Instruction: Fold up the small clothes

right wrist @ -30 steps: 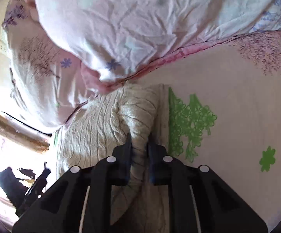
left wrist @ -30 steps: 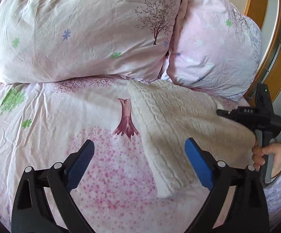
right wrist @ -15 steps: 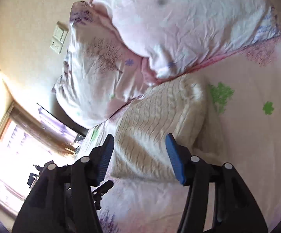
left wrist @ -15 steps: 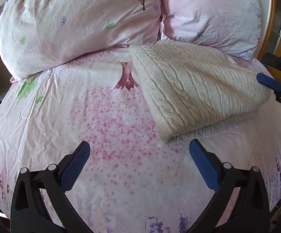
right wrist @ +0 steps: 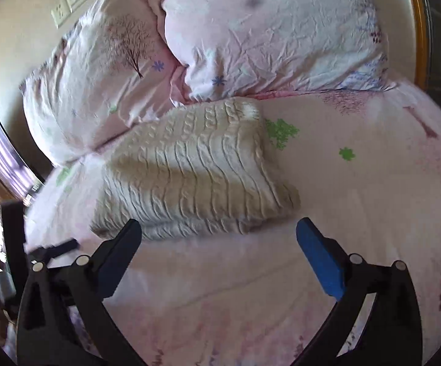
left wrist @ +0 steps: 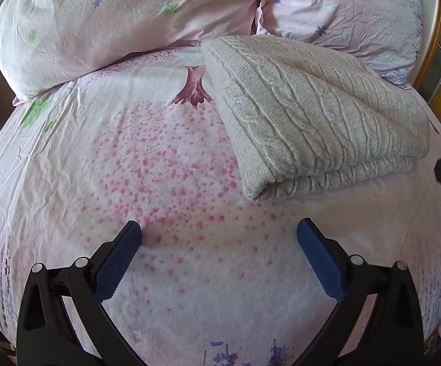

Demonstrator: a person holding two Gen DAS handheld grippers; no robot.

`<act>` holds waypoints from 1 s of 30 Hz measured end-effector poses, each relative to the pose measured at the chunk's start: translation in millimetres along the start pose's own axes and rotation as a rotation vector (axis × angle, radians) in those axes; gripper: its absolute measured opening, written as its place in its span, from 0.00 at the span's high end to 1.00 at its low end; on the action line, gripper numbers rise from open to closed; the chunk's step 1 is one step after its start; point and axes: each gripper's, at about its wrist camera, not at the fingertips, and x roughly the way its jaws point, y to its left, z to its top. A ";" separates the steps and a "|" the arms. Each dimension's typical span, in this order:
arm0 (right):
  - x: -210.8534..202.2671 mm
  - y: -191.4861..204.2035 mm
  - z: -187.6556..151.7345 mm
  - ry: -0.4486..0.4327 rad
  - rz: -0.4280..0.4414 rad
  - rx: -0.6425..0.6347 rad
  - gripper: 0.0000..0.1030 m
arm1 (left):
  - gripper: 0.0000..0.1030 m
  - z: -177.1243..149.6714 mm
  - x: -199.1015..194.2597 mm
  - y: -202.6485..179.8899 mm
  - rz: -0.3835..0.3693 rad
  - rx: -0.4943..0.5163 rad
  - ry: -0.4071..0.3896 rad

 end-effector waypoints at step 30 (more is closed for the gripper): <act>39.9 14.5 -24.4 0.154 -0.163 -0.082 0.02 | 0.01 -1.4 0.6 -0.7 0.000 0.017 0.003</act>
